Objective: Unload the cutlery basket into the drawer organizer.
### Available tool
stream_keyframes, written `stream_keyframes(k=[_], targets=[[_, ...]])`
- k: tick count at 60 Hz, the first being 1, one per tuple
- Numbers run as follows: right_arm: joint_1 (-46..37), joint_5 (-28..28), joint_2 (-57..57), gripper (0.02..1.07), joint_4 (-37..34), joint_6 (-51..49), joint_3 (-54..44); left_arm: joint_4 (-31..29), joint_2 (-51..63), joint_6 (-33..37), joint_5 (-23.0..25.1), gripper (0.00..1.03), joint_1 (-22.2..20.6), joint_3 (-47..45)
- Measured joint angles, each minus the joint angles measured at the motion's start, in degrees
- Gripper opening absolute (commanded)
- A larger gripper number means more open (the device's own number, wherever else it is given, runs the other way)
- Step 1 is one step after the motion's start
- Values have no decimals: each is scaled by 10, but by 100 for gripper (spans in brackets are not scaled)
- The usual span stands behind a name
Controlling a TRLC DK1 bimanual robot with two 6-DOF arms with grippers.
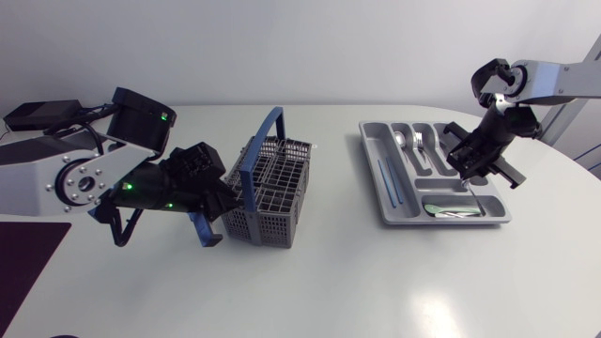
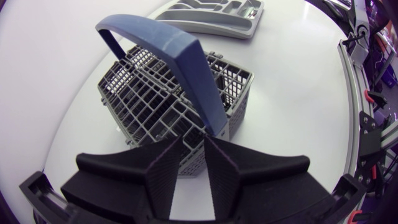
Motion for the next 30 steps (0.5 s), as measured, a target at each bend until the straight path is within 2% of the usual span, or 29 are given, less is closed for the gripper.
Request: stream_keyframes(k=[4,15,24,30], targets=[[1,2,-5,9,2,-2,-25,0,0,-3,-1,28,-2,0],[10,1,-14,56,51,-2,-75,0,0,-4,-3,28,-6,0],[28,-26,-14,78,101,-1,-106,0,0,-7,-4,28,-10,0],[43,-50,-14,82,108,5,-110,0,0,-8,-5,28,-13,0]])
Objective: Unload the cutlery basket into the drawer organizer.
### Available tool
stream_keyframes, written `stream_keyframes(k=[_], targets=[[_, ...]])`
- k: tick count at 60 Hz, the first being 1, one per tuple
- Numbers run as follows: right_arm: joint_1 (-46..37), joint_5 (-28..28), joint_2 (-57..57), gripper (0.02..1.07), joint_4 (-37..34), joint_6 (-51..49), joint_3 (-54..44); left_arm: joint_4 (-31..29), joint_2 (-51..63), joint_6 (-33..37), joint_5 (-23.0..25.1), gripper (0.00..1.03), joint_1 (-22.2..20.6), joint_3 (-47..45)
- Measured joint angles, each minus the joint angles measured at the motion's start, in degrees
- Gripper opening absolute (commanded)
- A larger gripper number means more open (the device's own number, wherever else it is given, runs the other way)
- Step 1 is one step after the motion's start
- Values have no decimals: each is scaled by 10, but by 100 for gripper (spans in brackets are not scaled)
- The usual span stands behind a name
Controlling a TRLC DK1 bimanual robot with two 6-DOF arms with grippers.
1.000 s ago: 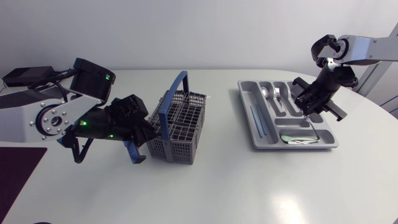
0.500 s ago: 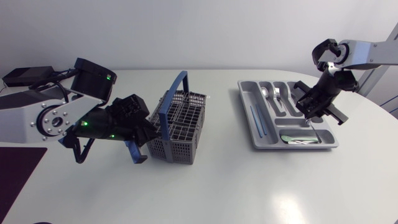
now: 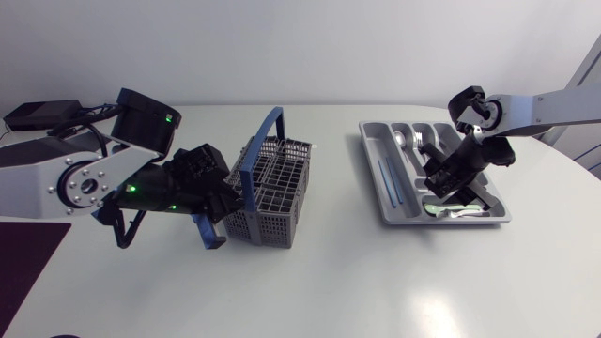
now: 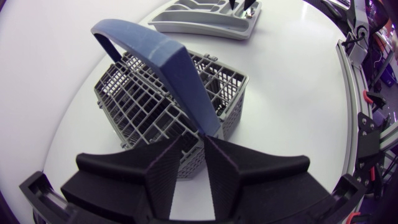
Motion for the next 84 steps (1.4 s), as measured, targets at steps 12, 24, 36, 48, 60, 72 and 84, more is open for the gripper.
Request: stream_keyframes(k=[12,24,36,48,60,72,84], targets=[[0,-47,-11,87,3,30,15,-1,-4,0,-10,28,0,0],[43,-134,-50,86,35,195,81,-15,-25,-2,-14,28,-3,0],[108,-185,-51,65,134,391,100,-17,-28,-15,-15,28,-10,-3],[143,-245,5,23,201,571,133,-24,-31,-15,-29,28,-7,-22],[169,-284,118,8,214,722,222,-33,-51,-15,-31,25,21,-54],[177,-335,236,8,138,822,383,-17,-42,-13,-32,25,29,-69],[179,-383,307,8,59,836,469,33,9,-13,-32,25,33,-69]])
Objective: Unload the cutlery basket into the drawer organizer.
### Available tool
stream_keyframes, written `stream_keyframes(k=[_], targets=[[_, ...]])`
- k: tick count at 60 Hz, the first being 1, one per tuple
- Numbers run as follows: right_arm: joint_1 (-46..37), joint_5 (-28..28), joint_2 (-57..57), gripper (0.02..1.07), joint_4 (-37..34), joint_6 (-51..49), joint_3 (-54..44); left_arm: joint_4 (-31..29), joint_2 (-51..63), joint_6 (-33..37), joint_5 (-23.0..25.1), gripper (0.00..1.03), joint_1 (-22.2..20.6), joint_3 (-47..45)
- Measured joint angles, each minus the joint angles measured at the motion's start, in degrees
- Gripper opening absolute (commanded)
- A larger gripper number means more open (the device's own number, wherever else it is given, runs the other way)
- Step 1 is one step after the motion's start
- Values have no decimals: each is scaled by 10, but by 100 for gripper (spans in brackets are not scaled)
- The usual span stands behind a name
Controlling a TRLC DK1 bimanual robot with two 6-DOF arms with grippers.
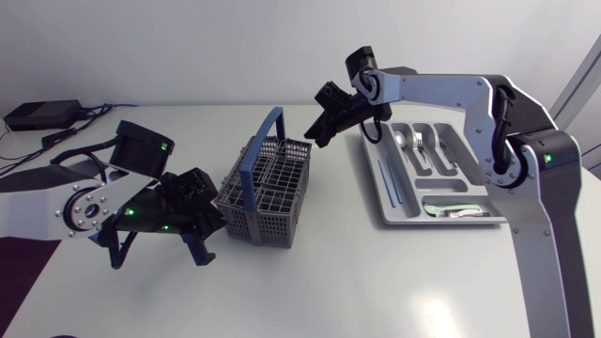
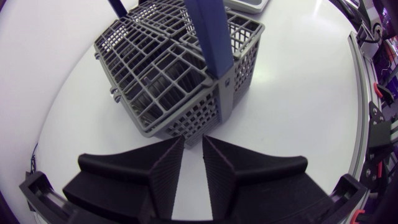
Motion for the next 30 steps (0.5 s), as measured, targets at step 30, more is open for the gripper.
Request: stream_keyframes(k=[30], targets=[[1,-50,-111,8,-25,-38,-197,101,43,22,-10,25,79,-16]])
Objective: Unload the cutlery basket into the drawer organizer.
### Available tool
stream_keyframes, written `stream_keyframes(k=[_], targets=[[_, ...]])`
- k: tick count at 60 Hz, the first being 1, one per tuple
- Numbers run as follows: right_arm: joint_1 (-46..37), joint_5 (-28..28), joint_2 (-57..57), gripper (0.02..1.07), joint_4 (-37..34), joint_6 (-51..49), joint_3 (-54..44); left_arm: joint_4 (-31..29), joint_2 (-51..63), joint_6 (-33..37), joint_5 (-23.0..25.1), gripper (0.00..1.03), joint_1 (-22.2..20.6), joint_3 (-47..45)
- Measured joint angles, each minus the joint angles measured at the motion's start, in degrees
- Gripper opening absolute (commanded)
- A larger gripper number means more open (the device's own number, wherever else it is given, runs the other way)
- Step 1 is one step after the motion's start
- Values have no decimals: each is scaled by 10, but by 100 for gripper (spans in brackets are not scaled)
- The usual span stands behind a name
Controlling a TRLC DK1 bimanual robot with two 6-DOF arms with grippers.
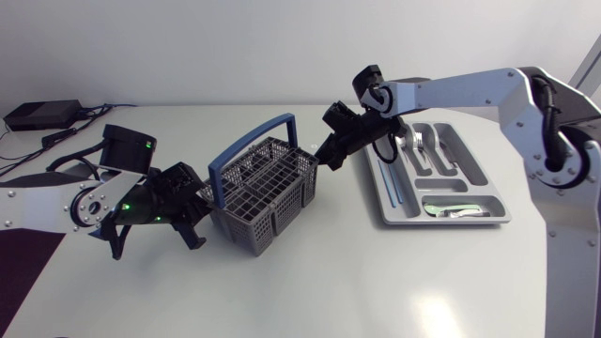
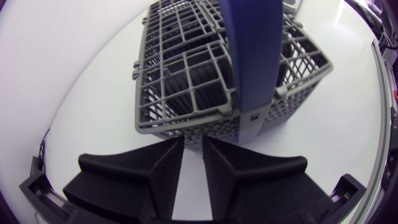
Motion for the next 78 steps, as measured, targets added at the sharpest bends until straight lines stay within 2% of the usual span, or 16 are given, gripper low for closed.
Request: stream_keyframes(k=[12,25,39,78], targets=[[1,-3,-81,8,25,-8,-118,50,23,17,1,25,26,3],[1,-4,-165,8,46,-10,-209,66,64,26,2,25,38,38],[3,-5,-208,8,72,-10,-278,80,108,27,10,25,43,78],[3,7,-238,8,111,-10,-318,80,178,40,9,25,31,158]])
